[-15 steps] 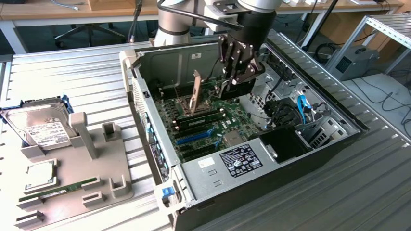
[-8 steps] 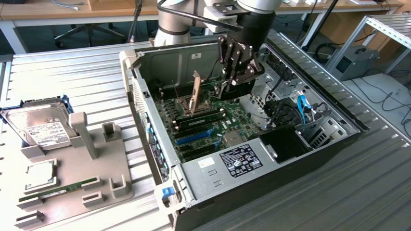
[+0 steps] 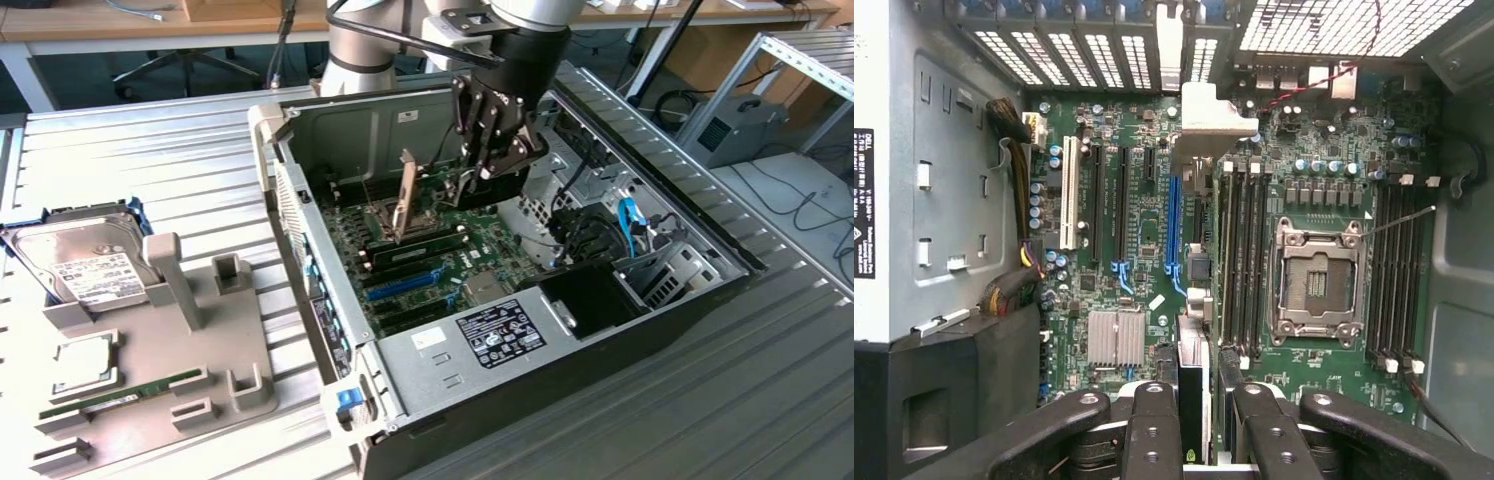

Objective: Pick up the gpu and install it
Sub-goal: 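Insert the gpu into the slot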

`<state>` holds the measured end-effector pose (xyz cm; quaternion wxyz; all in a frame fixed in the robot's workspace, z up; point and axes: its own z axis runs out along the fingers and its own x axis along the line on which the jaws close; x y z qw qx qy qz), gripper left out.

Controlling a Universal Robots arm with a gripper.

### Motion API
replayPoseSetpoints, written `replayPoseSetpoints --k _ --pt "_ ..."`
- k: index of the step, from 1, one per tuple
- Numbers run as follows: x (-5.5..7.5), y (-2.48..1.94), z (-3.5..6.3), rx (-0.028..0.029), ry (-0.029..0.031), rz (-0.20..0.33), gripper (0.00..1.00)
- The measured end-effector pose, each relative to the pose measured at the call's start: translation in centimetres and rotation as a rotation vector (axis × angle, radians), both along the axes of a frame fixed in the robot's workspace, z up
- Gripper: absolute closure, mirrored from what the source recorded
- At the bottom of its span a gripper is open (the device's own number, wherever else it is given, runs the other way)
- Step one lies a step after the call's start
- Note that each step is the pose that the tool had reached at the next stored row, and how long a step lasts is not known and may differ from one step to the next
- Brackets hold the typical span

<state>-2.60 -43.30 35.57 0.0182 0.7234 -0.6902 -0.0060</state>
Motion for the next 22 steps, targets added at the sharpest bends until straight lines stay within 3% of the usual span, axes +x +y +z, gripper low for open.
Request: replayPoseSetpoints --k 11,18,20,22 --pt "-0.47 -0.08 -0.38 -0.0003 -0.0001 -0.002 0.74" --pt "-0.49 -0.09 -0.48 0.0001 0.0001 -0.103 0.74" --pt "-0.53 -0.11 -0.50 0.0083 0.0004 -0.104 0.74" --pt "-0.59 -0.13 -0.48 0.0231 0.0013 -0.105 0.74"
